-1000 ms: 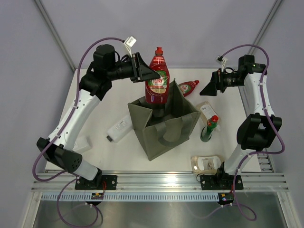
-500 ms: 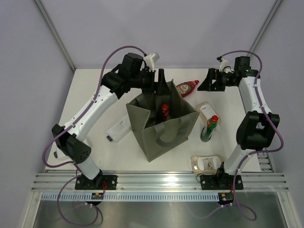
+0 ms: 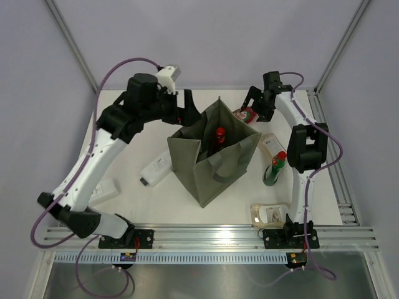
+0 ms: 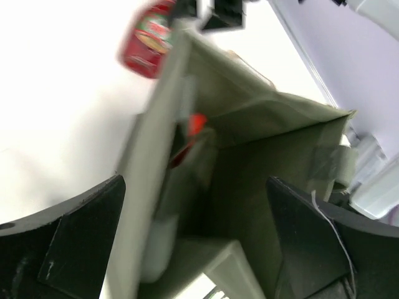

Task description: Place the personal care products into the canvas bag

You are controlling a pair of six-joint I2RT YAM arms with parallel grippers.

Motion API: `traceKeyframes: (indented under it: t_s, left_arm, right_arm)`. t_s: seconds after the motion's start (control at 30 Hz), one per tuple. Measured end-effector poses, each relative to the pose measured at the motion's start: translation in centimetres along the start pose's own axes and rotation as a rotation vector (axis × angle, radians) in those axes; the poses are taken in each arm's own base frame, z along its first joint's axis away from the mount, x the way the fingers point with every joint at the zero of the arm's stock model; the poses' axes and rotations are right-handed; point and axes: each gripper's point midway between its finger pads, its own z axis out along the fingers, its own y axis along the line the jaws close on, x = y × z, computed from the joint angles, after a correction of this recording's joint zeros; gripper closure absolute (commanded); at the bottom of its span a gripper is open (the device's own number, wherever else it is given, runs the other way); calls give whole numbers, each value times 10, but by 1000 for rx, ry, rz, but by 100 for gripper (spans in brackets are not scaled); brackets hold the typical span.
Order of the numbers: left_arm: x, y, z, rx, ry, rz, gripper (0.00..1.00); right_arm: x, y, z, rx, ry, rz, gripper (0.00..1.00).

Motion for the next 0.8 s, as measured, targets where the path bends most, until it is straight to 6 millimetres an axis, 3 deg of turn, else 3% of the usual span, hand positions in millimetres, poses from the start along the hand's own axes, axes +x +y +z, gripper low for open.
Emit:
traceKeyframes:
  t_s: [0.1,0.2,0.33,0.53,0.6,0.67,0.77,0.8]
  left_arm:
    - [-4,13,-44,-77,-104,10,1]
    - [-6,25,-89,-146,-240,15,1]
    - [3,35,-116,-202,-334,8,1]
    - [31,60,-94,-274,-293,-57,1]
    - [41,66,-86,-289,-261,-74,1]
    - [46,68,-83,-295,-250,-86,1]
    - [43,68,-84,-293,-265,-96,1]
    - [43,68,-84,-294,-267,-99,1]
  right_arm:
    - [8,-21,18,70,26,90,2]
    - [11,-30,28,94,35,150,1]
    - [8,-30,48,94,33,194,0]
    - [-5,-24,94,73,24,287,0]
    - [-14,-18,99,69,0,311,7]
    - [-15,-16,102,73,-8,333,17]
    - [-18,-14,105,78,-20,360,40]
    - [-19,-12,105,74,-25,367,55]
